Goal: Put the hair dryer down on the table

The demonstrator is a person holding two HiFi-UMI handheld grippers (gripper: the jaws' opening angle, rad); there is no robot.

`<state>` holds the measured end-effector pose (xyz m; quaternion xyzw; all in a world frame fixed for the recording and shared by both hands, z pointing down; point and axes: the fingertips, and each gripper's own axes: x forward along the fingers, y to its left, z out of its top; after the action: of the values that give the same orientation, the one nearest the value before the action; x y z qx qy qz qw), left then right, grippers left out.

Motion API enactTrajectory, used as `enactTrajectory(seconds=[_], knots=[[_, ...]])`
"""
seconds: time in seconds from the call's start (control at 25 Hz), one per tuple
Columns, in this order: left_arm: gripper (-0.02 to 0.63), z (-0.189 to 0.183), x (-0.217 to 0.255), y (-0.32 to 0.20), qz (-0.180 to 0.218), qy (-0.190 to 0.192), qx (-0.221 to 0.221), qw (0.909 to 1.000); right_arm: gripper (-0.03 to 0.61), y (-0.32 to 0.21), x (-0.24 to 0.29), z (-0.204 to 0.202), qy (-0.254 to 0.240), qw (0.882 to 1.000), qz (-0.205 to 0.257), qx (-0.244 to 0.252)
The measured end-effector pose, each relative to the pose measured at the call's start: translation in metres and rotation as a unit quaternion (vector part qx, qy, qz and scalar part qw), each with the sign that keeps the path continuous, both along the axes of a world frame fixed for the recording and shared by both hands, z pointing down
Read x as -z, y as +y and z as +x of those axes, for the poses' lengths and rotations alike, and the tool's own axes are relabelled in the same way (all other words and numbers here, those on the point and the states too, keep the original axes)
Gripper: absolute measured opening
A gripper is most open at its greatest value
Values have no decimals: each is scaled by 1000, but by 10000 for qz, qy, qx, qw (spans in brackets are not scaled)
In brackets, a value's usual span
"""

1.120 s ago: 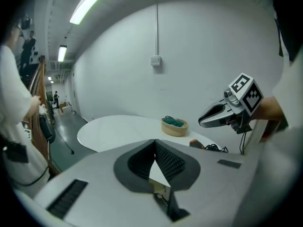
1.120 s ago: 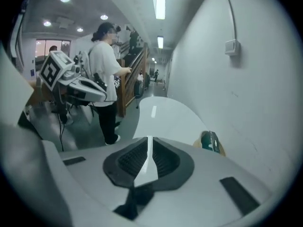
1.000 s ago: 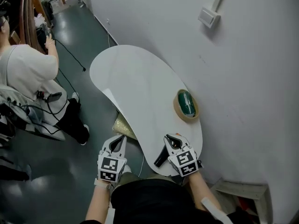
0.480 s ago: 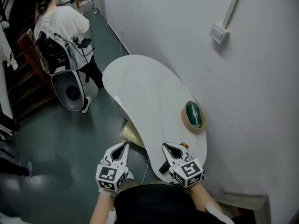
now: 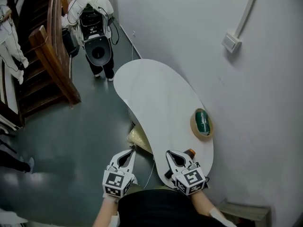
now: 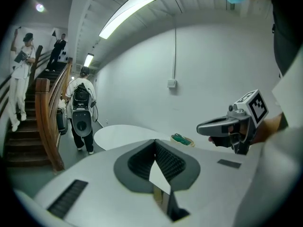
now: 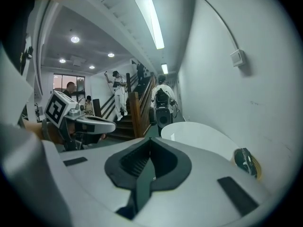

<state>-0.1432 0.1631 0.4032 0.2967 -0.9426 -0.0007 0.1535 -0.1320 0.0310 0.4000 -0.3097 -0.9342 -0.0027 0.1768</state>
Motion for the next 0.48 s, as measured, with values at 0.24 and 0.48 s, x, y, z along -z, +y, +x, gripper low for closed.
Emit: enactTrajectory(seconds=[0.24, 0.48], knots=[[9, 0, 0, 4, -75, -73, 150, 9998, 15, -1, -7, 1, 118, 9999, -38, 31], [9, -2, -7, 6, -109, -42, 259, 9996, 15, -2, -15, 4, 200, 9997, 78, 92]])
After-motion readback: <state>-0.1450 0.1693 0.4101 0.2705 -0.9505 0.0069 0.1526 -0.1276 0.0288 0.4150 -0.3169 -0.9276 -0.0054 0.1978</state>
